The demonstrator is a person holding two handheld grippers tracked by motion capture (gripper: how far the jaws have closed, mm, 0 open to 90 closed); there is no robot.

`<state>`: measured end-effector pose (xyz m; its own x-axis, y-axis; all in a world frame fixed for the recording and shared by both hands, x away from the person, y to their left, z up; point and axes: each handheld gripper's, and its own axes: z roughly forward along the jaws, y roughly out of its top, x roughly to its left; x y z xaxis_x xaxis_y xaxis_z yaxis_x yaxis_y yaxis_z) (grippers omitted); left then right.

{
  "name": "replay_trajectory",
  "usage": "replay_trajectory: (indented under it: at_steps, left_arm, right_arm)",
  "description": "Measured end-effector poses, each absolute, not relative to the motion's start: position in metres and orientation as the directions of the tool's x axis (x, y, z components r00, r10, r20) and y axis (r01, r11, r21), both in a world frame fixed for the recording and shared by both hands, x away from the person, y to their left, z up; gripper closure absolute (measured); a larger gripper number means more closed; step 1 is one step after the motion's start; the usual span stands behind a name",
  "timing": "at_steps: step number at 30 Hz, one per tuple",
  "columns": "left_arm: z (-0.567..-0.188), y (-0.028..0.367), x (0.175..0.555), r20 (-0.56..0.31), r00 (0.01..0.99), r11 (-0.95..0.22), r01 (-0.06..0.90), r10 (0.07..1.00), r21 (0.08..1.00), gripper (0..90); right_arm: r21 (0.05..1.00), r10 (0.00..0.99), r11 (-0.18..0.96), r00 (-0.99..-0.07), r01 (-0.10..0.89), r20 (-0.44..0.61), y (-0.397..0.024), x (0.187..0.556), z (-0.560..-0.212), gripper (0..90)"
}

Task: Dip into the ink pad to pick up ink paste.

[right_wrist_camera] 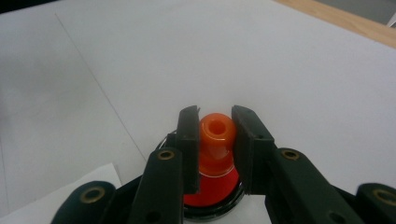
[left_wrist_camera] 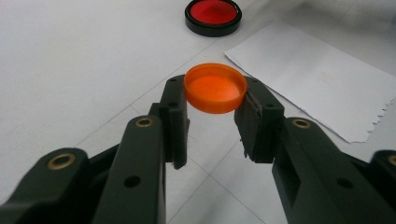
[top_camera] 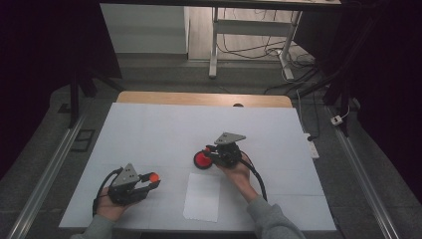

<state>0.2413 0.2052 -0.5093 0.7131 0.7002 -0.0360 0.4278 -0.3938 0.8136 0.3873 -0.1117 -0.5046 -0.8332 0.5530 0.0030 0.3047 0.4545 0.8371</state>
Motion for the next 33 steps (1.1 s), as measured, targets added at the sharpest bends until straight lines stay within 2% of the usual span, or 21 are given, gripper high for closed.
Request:
replay_trajectory:
  at_steps: [6, 33]
  left_arm:
    - [-0.510, 0.206, 0.242, -0.037, 0.713, -0.394, 0.429, 0.700, 0.813, 65.1]
    - [-0.510, 0.205, 0.241, -0.034, 0.717, -0.401, 0.427, 0.696, 0.811, 65.0]
  right_arm:
    - [0.814, 0.539, 0.496, -0.842, 0.301, -0.017, -0.108, 0.387, -0.509, 72.1]
    - [0.790, 0.538, 0.537, -0.841, 0.295, -0.051, -0.100, 0.387, -0.519, 72.3]
